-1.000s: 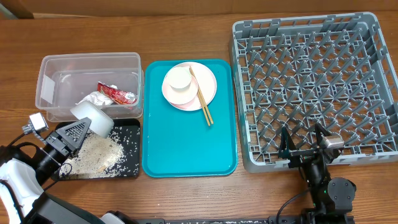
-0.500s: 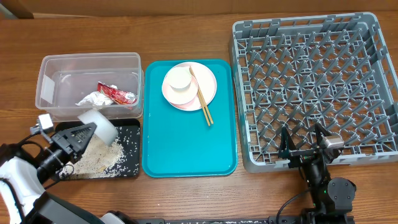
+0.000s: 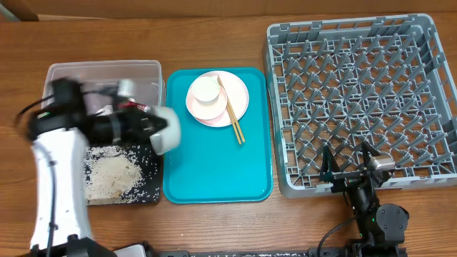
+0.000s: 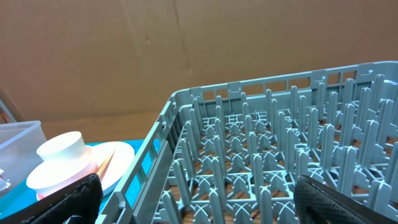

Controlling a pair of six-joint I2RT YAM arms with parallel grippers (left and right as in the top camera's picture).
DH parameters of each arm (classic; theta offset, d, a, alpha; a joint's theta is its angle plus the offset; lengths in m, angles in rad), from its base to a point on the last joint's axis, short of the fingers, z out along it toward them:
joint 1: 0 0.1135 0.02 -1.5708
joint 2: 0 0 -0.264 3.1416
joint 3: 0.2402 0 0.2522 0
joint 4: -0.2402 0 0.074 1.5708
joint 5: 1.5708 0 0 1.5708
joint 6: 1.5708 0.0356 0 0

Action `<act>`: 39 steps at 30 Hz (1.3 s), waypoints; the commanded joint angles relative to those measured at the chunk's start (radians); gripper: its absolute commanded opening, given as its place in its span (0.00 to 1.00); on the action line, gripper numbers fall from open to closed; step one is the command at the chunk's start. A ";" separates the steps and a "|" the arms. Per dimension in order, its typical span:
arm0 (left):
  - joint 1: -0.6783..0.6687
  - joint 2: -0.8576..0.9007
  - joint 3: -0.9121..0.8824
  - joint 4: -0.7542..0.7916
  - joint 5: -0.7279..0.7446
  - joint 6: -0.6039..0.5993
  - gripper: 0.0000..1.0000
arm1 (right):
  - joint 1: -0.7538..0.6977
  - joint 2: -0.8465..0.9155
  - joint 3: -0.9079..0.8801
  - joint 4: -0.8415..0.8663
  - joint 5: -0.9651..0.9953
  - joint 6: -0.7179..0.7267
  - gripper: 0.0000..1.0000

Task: Sort waste into correct bins and load items into the dishwasher
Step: 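Carry the emptied bowl with the left gripper back over the teal tray, then lower the bowl onto the teal tray and open the left gripper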

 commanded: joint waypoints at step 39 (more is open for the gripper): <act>-0.894 0.280 0.034 0.125 -1.125 -0.557 0.05 | -0.002 -0.009 -0.011 0.005 0.003 0.002 1.00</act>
